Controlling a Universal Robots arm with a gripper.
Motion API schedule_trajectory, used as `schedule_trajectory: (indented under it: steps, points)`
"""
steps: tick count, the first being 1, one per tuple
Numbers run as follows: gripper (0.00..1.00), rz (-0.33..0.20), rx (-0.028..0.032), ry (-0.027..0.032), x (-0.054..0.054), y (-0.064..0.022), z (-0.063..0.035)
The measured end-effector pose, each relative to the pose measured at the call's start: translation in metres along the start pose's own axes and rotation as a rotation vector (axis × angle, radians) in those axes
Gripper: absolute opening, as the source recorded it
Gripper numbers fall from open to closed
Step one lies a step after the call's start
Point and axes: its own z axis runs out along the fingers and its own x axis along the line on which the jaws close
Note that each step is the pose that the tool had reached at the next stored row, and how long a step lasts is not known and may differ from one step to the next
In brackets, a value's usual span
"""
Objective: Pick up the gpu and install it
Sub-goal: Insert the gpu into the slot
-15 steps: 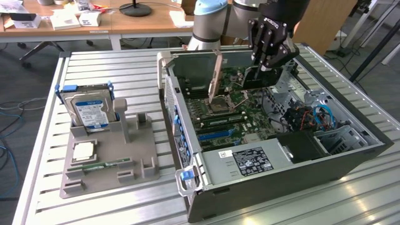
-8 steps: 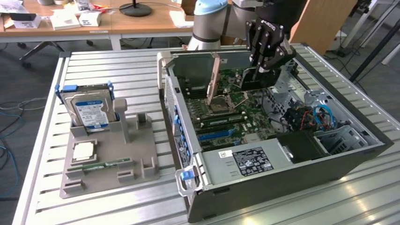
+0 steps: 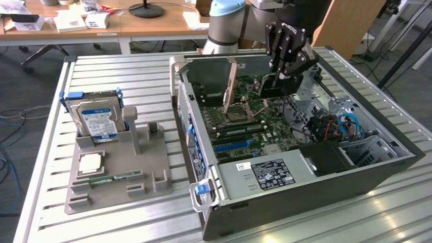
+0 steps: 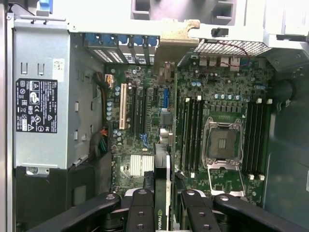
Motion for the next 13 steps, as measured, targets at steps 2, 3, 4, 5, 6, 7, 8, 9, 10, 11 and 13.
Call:
schedule_trajectory:
  steps: [2, 3, 4, 5, 6, 7, 8, 9, 10, 11, 13]
  points:
    - [0.26, 0.01, -0.0003, 0.0002, 0.0, 0.0, 0.0006]
    - [0.26, 0.015, -0.0003, 0.0003, 0.0, 0.0001, 0.0008]
    - [0.26, 0.017, -0.0003, 0.0003, 0.0, 0.0, 0.0011]
    - [0.26, 0.018, -0.0003, 0.0001, 0.0, 0.0001, 0.0016]
    - [0.26, 0.019, -0.0003, 0.0001, -0.001, 0.0001, 0.0023]
    - [0.26, 0.019, -0.0004, 0.0003, -0.001, 0.0001, 0.0034]
    - [0.26, 0.02, -0.0004, 0.0003, -0.001, 0.0002, 0.0047]
    - [0.26, 0.02, -0.0004, 0.0003, -0.001, 0.0002, 0.0061]
    - [0.26, 0.021, -0.0004, 0.0004, -0.001, 0.0003, 0.0077]
    - [0.26, 0.021, -0.0004, 0.0004, -0.002, 0.0005, 0.0092]
    - [0.26, 0.022, -0.0004, 0.0002, -0.002, 0.0008, 0.0123]
